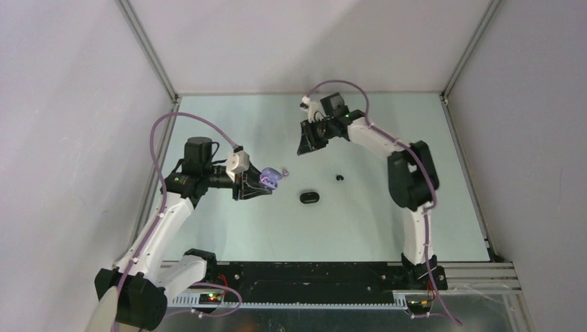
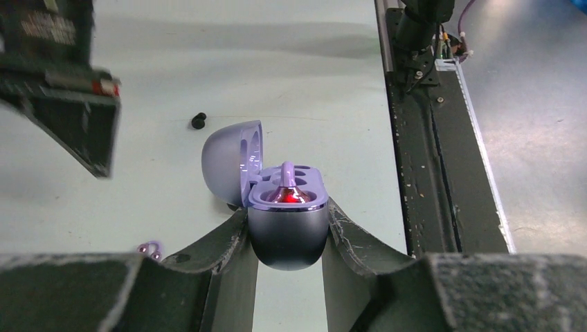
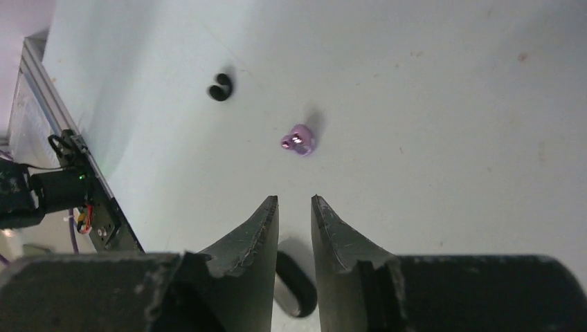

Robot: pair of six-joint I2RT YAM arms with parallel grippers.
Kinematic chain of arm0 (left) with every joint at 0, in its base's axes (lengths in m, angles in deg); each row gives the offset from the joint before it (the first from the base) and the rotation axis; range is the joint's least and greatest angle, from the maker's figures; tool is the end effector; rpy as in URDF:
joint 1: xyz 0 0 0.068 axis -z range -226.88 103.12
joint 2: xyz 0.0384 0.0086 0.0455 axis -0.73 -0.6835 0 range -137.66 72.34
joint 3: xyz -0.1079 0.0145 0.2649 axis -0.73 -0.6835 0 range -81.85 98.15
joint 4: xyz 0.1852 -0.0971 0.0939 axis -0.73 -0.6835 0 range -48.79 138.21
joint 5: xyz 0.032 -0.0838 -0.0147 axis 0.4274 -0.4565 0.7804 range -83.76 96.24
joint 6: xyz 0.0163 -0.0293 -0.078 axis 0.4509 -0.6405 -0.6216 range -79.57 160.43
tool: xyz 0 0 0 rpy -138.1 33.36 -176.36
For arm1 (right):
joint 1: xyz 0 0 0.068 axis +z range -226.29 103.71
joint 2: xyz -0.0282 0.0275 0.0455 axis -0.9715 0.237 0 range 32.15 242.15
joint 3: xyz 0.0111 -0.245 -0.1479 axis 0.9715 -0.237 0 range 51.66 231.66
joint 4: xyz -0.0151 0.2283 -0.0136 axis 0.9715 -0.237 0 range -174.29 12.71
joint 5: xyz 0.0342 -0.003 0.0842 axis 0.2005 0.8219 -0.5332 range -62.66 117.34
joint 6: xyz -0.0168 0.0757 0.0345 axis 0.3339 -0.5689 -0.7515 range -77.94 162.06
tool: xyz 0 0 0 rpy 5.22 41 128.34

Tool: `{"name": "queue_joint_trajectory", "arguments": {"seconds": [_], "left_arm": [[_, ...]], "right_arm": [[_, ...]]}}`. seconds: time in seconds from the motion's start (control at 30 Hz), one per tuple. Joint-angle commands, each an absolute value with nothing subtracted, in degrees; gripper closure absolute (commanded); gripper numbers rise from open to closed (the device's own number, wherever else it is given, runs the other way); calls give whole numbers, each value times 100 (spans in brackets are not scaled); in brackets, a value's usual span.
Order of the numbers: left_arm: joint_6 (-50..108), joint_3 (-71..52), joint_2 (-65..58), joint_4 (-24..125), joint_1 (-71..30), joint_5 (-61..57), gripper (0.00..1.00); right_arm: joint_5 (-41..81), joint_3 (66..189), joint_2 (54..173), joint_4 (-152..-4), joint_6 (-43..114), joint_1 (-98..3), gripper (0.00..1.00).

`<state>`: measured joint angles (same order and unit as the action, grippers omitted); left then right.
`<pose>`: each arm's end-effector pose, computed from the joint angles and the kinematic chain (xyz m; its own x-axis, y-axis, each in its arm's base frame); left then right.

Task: Insert the wireless bluetooth earbuds into the charging case
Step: Pick up the right earbud from the center of the board.

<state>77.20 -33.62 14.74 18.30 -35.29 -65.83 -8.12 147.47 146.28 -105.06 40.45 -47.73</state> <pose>0.1456 -0.1024 0.3117 -0.0281 0.1940 -0.9806 0.9987 0.0469 -0.0193 0.3708 0.2510 0.2611 -0.6534 -0.3295 -0.6816 -0.7247 0.5325 0.4373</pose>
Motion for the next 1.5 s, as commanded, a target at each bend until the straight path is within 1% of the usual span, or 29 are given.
{"name": "queue_joint_trajectory", "arguments": {"seconds": [0.0,0.17,0.37,0.53,0.77,0.9,1.0,1.03,1.07,1.2,1.33,1.47], "left_arm": [[7623,-3324,1677,2137,-3638,-6566,100],[7564,-3410,1729,2263,-3700,-6601,100],[7526,-3465,1660,2393,-3711,-6655,100],[7530,-3460,1650,2388,-3711,-6677,100],[7496,-3499,1695,2446,-3712,-6670,100],[7494,-3508,1652,2465,-3712,-6662,100],[7497,-3526,1619,2492,-3711,-6675,100],[7495,-3526,1603,2497,-3708,-6683,100],[7492,-3526,1597,2500,-3710,-6686,100],[7494,-3526,1566,2501,-3708,-6710,100],[7489,-3522,1563,2499,-3708,-6715,100],[7493,-3535,1587,2503,-3712,-6715,100]], "right_arm": [[-1084,15411,15476,-10508,3163,-4724,71],[-787,15491,15895,-10519,3106,-4543,71],[-775,15690,16255,-10630,3202,-4419,67],[-920,16496,16702,-11012,3316,-4306,63],[-782,17135,17271,-11174,3353,-4202,63],[-863,17161,17270,-11150,3416,-4145,64],[-1042,16936,17067,-11018,3507,-4097,65],[-1062,16788,17006,-10367,3536,-4076,65],[-1071,16716,16898,-10730,3610,-4064,65],[-986,16568,16775,-10859,3905,-3942,64],[-882,16783,16913,-10974,3977,-3905,64],[-498,16943,17051,-11176,4018,-3904,65]]}}
